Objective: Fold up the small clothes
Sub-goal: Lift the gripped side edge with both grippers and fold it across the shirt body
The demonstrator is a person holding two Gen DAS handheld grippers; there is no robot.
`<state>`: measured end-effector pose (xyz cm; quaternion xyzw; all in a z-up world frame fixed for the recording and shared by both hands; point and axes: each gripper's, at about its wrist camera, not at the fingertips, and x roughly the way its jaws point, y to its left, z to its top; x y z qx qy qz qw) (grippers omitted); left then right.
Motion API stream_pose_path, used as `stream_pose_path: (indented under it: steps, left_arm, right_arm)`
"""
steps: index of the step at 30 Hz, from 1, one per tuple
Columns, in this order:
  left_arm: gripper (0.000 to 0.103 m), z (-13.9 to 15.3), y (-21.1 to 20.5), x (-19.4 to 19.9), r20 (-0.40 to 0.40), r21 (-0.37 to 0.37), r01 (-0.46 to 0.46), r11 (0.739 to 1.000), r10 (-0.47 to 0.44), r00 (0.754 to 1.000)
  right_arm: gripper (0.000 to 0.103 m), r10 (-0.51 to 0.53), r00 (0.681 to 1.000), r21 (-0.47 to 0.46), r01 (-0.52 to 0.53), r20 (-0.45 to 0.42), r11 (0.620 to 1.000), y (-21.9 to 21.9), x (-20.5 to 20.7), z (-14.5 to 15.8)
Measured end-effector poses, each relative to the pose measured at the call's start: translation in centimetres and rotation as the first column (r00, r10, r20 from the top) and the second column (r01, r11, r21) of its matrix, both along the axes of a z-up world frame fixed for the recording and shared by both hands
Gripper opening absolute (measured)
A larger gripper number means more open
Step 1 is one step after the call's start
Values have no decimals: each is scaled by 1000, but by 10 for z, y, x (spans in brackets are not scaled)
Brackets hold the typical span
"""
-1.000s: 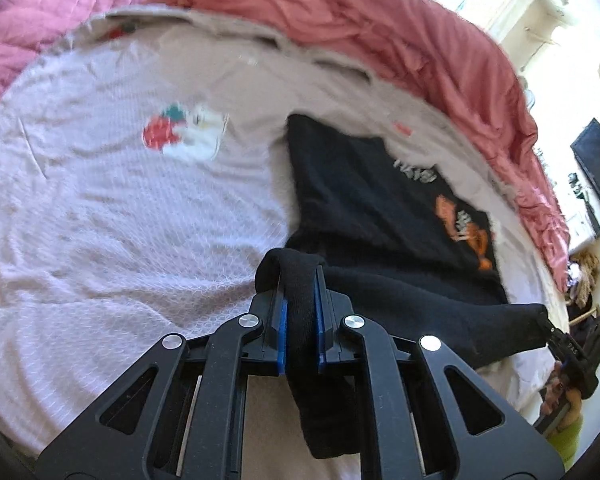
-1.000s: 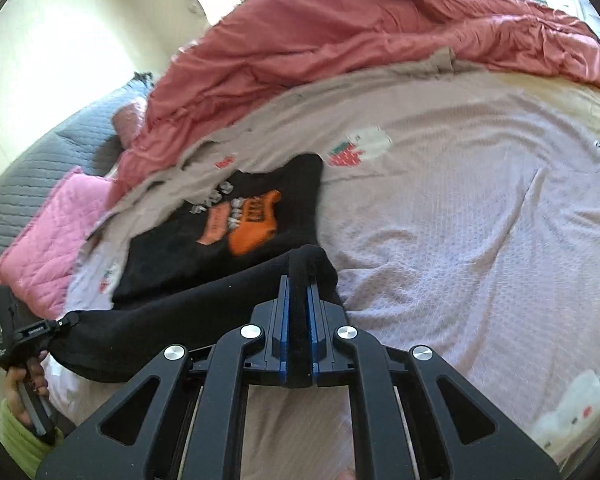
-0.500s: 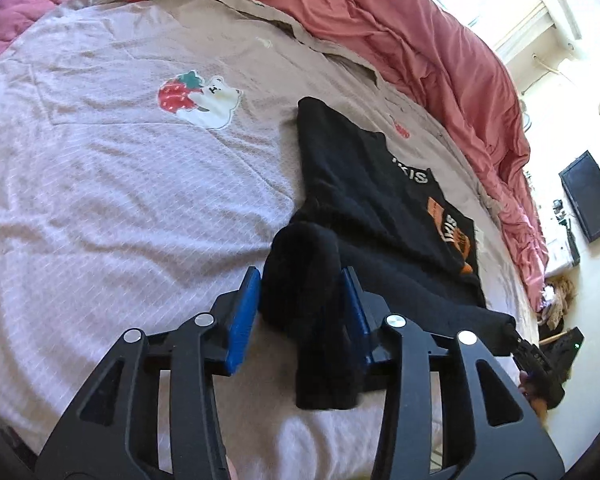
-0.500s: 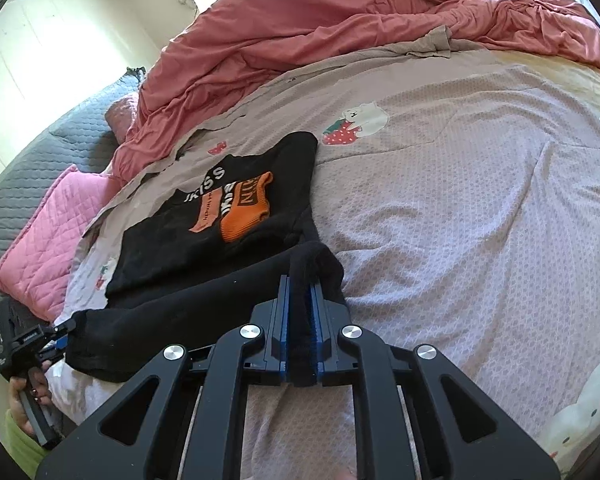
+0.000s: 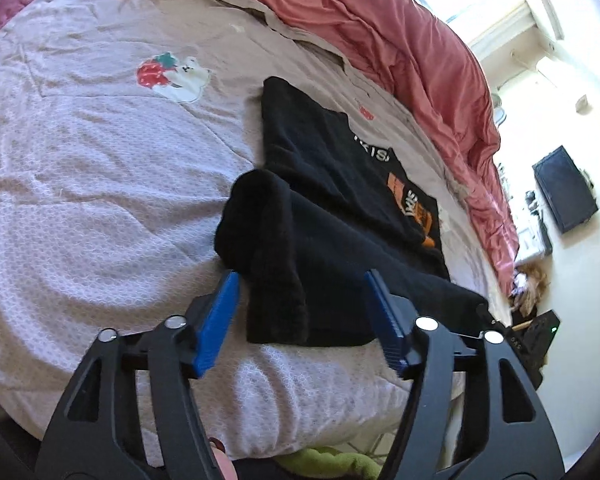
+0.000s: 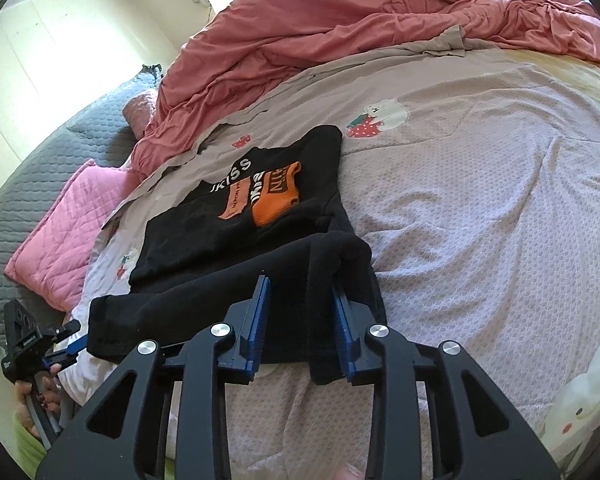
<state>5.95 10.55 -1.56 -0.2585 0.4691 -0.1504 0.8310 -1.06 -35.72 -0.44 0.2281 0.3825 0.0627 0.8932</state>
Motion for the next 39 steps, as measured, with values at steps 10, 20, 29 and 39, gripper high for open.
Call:
stream_pose_path:
  steps: [10,20,29,39]
  left_arm:
    - [58,-18,-19,10,-63,85,17,996,-12,998]
    - [14,-19,-22,12,-71,137,20,990,-10,997]
    - [13,15,-14,21,10,74,-4,997,4,1000]
    - [12,42,-12,60,50,1,-63,998,63,997]
  right_arm:
    - [30,18,999,-2,-18,-27,1000,4,-3,-5]
    - [30,34,998,-5,-34,-56,999,4,2,-13]
    - [8,32,999,-41,-32,2,999,2,15,4]
    - [7,46,997,-92,-40,61,995,-1,54,29]
